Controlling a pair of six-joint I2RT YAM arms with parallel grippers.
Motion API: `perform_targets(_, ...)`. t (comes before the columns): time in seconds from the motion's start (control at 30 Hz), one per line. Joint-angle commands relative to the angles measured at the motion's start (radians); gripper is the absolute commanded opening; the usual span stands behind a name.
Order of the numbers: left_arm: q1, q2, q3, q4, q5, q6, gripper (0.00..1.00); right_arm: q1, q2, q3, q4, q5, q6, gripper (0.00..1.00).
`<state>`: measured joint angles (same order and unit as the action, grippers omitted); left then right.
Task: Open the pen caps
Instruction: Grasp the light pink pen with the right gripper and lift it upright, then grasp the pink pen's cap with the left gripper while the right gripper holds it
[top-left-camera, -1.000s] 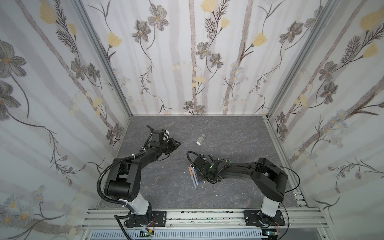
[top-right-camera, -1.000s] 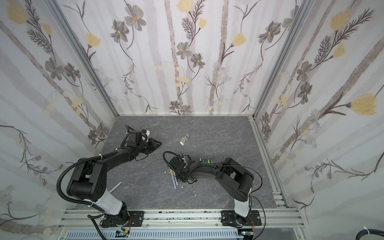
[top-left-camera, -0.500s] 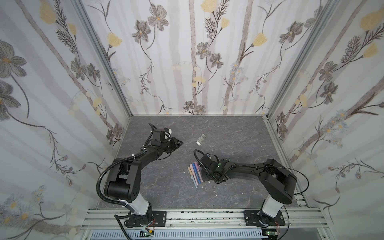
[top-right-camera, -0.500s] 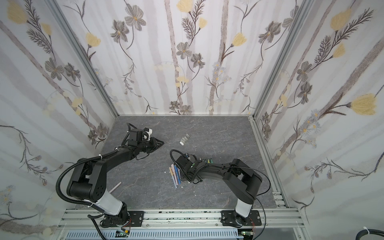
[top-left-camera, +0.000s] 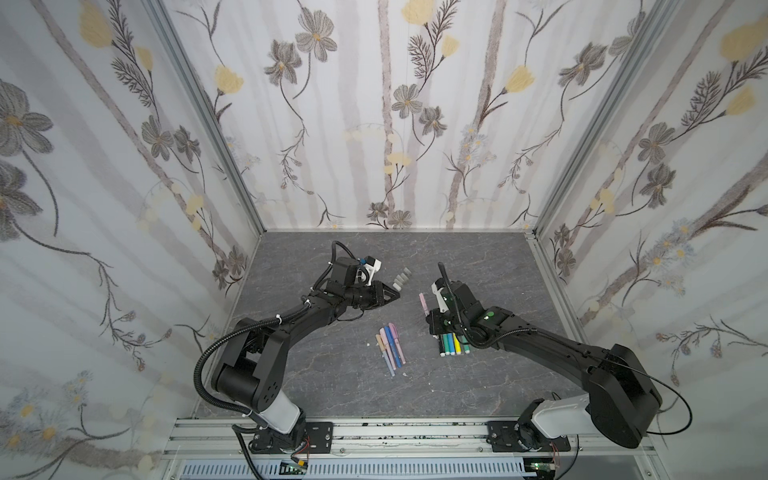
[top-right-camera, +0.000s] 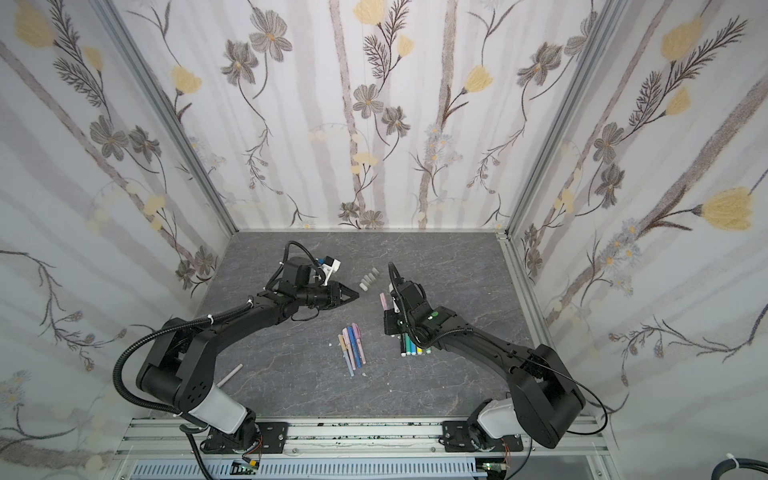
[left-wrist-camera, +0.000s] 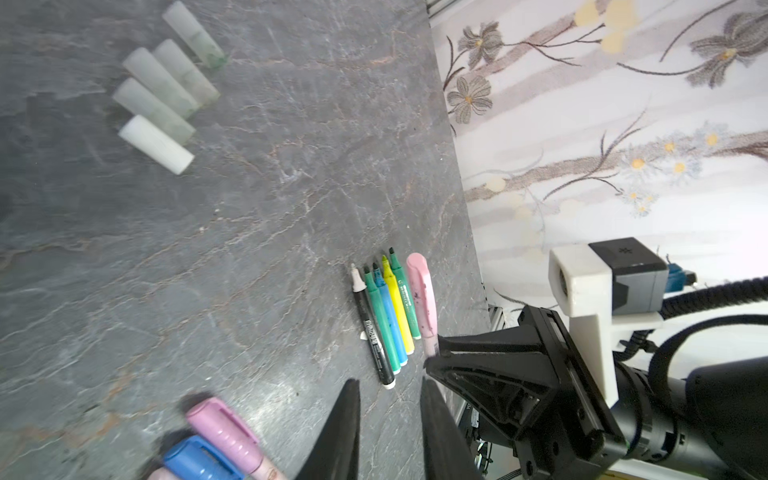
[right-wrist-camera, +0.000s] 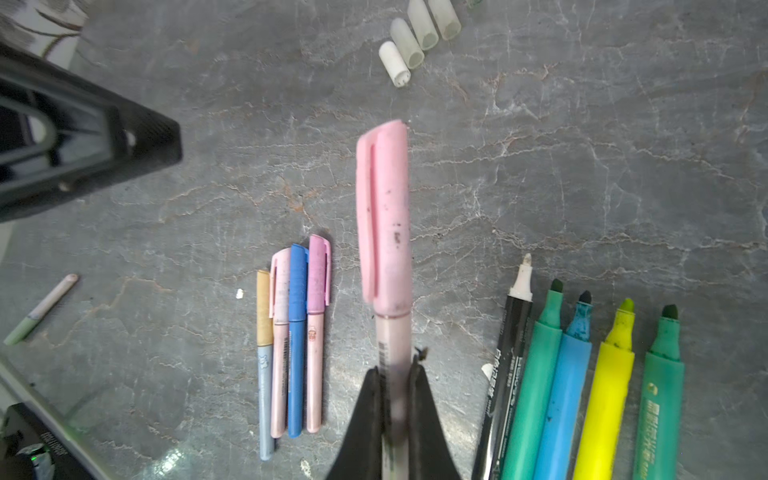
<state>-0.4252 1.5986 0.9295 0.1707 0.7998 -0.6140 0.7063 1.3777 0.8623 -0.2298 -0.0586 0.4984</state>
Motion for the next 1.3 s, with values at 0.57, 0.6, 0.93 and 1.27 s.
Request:
perform_targets(0.57, -0.108, 0.087, 0.09, 0.068, -0.135, -0.11, 0.27, -0.017, 0.024, 0.063, 0.061, -0.038, -0.025, 0.0)
perform_targets(0.6, -0.11, 0.093, 0.095, 0.069, -0.137, -0.111, 0.27, -0.018, 0.023, 0.061, 0.061, -0.039, -0.026, 0.0)
perform_targets(0.93, -0.136, 0.137, 0.136, 0.077, -0.141, -0.121, 0.28, -0.017, 0.028, 0.049, 0.082, -0.046, -0.013, 0.0)
perform_targets(1.27, -0.154, 0.158, 0.147, 0.095, -0.136, -0.134, 0.29, -0.016, 0.047, 0.06, 0.091, -0.055, -0.012, 0.0)
